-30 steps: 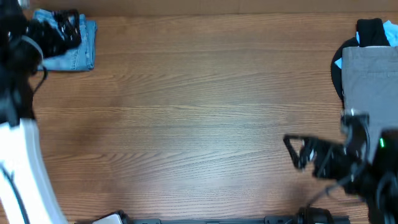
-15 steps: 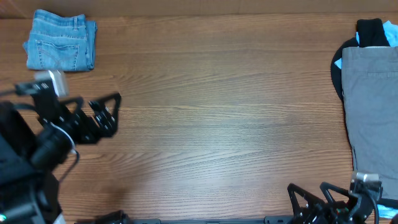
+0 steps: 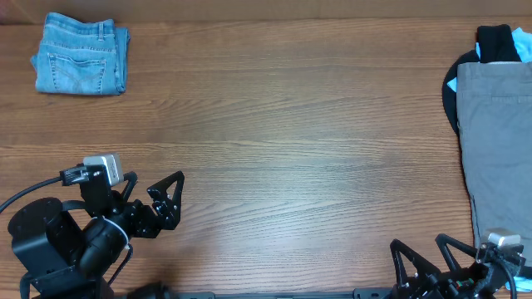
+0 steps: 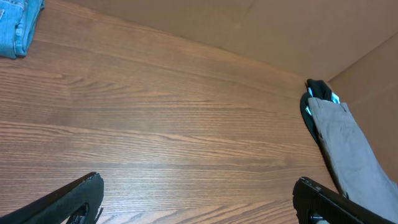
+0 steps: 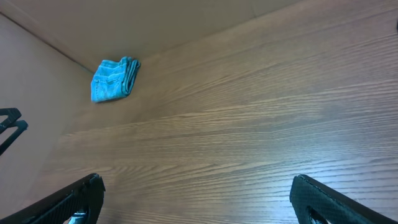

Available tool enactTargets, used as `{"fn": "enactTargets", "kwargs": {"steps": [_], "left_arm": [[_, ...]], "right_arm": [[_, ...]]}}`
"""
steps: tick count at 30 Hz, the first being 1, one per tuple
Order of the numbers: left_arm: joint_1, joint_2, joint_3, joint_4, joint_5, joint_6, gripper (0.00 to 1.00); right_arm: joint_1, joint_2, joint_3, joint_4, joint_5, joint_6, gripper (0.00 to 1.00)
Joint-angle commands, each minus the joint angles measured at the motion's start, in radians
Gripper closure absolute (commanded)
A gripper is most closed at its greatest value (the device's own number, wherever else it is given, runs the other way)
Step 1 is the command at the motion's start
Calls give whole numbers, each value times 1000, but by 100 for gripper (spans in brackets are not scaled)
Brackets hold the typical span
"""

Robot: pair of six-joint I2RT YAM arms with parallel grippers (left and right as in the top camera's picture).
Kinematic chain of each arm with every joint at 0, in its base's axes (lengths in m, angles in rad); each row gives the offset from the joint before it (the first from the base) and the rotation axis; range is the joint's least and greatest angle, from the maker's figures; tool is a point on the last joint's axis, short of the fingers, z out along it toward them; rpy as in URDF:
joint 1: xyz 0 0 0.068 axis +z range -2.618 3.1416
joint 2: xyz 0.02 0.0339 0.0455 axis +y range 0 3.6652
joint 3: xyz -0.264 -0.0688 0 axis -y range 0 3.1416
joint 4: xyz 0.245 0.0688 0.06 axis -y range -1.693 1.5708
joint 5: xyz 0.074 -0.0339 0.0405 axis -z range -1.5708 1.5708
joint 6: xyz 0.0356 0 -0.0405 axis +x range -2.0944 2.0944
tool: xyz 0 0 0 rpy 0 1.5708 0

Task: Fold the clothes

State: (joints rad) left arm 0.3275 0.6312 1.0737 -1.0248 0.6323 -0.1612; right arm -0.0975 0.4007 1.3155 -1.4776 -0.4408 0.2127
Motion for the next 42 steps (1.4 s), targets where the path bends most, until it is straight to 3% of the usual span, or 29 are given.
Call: {"fn": "enactTargets", "kwargs": {"steps": [1,12,15,17,22,27,34,42], "left_arm": [[-4,3,-6,1,14,-3,0],[-4,3,-6,1,14,-3,0],[-4,3,-6,1,14,-3,0],[-4,3,-6,0,14,-3,0],[-4,3,-6,1,14,-3,0],[-4,3,-6,1,14,-3,0],[-4,3,-6,1,14,-3,0],[-4,3,-6,1,14,-3,0]], "right_arm": [[-3,-5,13,5,6,0,0],[-3,-5,13,5,6,0,0],[-3,-6,-3,26,82,-8,0],[-3,-68,-204,229,183,-12,0],[0,-270,-792,827,162,-11,0],[98,-398,-1120,1156,154,-11,0],[97,-398,-1253,1395,315,-11,0],[97,-398,-1308,1419,346,-8,0]]}}
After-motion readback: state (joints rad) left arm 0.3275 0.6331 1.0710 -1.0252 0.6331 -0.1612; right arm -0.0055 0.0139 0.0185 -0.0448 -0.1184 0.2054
